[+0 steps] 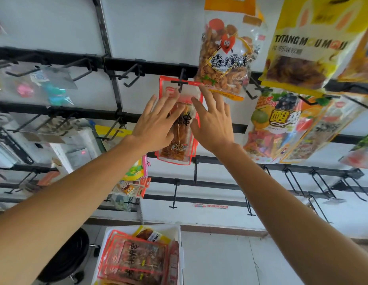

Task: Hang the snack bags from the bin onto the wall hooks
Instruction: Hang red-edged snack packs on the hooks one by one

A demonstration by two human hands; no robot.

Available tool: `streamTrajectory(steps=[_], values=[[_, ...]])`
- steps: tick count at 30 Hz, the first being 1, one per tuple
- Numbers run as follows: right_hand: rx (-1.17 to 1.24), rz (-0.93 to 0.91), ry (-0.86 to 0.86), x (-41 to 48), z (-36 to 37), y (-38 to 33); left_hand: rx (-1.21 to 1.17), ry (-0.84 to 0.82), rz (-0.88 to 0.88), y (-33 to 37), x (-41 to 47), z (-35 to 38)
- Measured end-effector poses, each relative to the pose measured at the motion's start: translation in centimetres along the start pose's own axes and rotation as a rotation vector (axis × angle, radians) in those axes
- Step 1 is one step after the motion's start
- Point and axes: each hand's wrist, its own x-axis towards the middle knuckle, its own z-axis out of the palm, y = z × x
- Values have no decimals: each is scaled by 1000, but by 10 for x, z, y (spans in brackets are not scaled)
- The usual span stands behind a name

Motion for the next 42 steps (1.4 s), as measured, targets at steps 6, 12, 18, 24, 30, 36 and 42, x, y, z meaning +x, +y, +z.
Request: streamTrajectory(steps=[6, 12, 18, 24, 30, 36, 42], values=[[114, -8, -191, -18, -21, -4, -154, -309, -6, 2, -33, -19], [266, -88, -632, -12, -28, -10, -444, -478, -217, 2, -60, -52], [375, -255, -707, -35, -29, -35, -388, -529, -469, 17, -107, -71], [460, -442, -806, -81, -27, -71, -461, -607, -658, 50, -176, -83], [529, -522, -931, -127, -16, -105, -470, -675, -750, 68, -233, -76], [526, -563, -1040, -161, 15, -144, -507, -742, -835, 71, -287, -43], [492, -574, -1136, -186, 43, -176, -626, -806, -865, 70, -327, -6]])
